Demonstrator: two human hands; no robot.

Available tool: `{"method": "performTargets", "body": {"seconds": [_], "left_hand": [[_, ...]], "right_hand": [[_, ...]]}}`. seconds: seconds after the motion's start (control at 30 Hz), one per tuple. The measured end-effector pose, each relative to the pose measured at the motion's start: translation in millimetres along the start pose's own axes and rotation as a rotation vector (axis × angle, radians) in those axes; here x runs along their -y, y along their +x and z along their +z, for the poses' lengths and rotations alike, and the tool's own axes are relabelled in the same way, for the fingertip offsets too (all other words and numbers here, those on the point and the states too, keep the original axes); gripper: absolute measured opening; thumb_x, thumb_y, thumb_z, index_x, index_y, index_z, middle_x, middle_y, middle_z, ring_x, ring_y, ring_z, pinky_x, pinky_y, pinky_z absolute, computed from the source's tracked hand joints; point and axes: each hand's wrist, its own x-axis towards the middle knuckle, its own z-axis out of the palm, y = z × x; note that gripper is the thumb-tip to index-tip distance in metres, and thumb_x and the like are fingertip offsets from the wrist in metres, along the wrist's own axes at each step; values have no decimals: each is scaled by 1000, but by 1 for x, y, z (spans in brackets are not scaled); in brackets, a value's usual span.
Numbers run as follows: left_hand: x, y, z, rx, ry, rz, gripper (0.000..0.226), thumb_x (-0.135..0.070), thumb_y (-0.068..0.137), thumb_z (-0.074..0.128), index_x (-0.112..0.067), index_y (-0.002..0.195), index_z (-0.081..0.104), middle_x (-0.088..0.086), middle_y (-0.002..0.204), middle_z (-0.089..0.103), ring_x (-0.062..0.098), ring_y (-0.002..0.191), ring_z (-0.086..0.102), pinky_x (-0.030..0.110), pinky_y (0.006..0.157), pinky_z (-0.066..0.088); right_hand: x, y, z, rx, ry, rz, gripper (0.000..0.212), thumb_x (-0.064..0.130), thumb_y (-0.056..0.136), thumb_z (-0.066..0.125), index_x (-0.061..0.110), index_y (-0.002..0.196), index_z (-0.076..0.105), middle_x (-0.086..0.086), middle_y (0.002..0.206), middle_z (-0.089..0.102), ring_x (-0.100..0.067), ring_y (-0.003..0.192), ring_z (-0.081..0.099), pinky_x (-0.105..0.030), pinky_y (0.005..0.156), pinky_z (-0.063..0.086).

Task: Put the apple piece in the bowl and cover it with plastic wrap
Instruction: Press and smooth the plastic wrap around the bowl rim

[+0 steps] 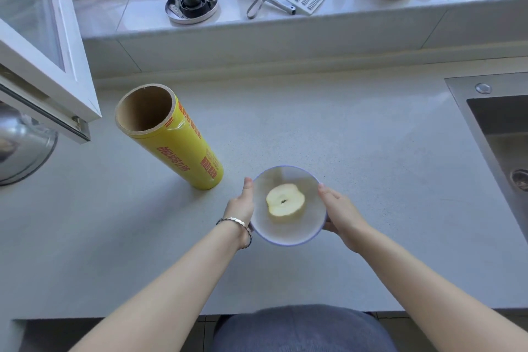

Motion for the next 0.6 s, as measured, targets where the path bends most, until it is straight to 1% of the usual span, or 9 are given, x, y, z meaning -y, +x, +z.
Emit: {"method": "performTargets", "body": {"seconds": [0.07,0.13,0.2,0.3,0.37,0.43,0.47,0.53,0.6], "left_hand": [[1,13,3,22,-31,-90,63,-74,74,41,-16,89,60,4,87,54,22,80,53,35,76,44],[0,21,3,13,-24,-100,61,-73,77,39,-16,88,58,5,90,57,23,81,56,37,80,46],[-2,26,3,25,-1,-105,65,-73,77,37,-15,95,60,7,96,63,26,84,62,38,84,50],[-5,29,1,48,36,-114,68,-70,81,35,-14,110,59,9,111,67,27,95,68,41,86,56],[-8,30,0,42,56,-108,64,-66,84,36,-13,110,59,9,112,67,27,94,67,39,84,56],[-10,31,1,36,66,-90,61,-64,84,37,-13,107,61,9,113,67,27,98,66,39,89,54],[-10,32,1,25,81,-77,64,-66,83,37,-12,109,60,9,116,66,27,104,64,40,94,51],[-8,41,1,-16,128,-54,77,-70,78,35,-10,123,53,10,128,58,27,116,57,42,104,43],[-7,47,2,-39,142,-47,81,-70,79,31,-9,131,46,9,136,52,27,125,50,42,110,35]], "right_hand": [[1,7,0,-14,-30,-16,29,32,98,33,22,99,61,-4,93,63,-18,82,59,-25,69,50],[3,13,0,-16,-26,-15,29,31,97,35,25,89,61,-2,87,63,-15,77,59,-23,65,51],[3,17,1,-11,-18,-11,28,30,97,36,26,84,61,0,82,62,-13,71,58,-20,60,52],[0,26,0,-18,-26,3,23,30,97,38,25,93,60,-2,87,60,-20,75,57,-19,59,52],[-4,32,0,-41,-20,31,20,31,96,39,21,99,56,-6,91,57,-25,79,55,-21,60,53],[-7,39,1,-73,-4,65,20,31,95,41,17,104,52,-8,92,55,-27,81,53,-26,63,52],[-8,42,2,-80,5,74,21,31,95,42,15,106,50,-9,91,54,-27,82,53,-28,65,52],[-10,46,5,-87,16,75,21,29,95,42,13,106,49,-9,87,53,-27,80,53,-31,67,51],[-12,48,6,-99,15,72,20,27,96,41,11,106,48,-8,84,55,-25,76,54,-32,69,51]]}}
